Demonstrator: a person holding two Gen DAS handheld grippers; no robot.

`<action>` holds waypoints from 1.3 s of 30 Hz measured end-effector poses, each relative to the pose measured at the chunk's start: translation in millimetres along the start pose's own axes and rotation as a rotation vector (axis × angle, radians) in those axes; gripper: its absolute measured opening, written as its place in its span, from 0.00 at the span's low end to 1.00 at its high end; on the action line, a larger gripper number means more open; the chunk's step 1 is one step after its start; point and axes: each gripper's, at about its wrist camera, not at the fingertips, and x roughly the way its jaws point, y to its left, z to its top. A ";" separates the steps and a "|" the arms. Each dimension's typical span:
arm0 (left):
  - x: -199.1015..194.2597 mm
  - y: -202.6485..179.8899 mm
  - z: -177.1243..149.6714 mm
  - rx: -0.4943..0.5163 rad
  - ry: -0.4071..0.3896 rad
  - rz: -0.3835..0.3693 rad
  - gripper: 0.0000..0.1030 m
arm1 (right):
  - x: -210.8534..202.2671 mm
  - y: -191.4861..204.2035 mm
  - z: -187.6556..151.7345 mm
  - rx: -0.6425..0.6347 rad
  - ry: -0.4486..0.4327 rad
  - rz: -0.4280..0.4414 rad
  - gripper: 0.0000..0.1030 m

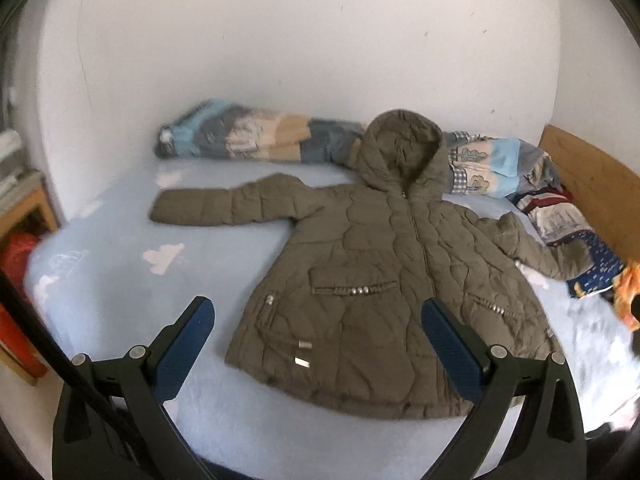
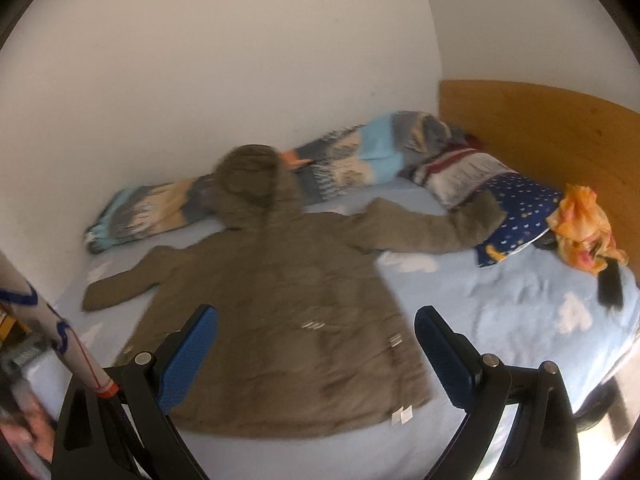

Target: Fold large clothes

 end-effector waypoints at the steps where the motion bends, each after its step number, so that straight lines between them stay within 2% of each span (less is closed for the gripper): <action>1: -9.2 -6.0 -12.6 0.015 -0.017 0.008 1.00 | -5.7 10.2 -9.8 -0.005 -0.001 -0.004 0.98; 4: -22.3 -16.6 -20.1 0.086 -0.025 -0.003 1.00 | -24.9 36.3 -38.4 -0.030 -0.029 -0.011 0.98; 7: -42.0 -12.1 -22.2 0.094 -0.076 -0.017 1.00 | -42.2 51.7 -36.4 -0.057 -0.088 -0.019 0.98; 11: -47.5 -12.7 -16.2 0.105 -0.086 -0.008 1.00 | -59.6 65.2 -28.5 -0.049 -0.136 0.032 0.98; 21: -34.1 -19.4 -14.3 0.132 -0.017 0.003 1.00 | -49.6 87.5 -41.9 -0.134 -0.045 0.094 0.98; 39: -9.3 -27.4 -20.4 0.153 0.045 0.018 1.00 | -25.9 76.1 -38.8 -0.091 0.030 0.098 0.98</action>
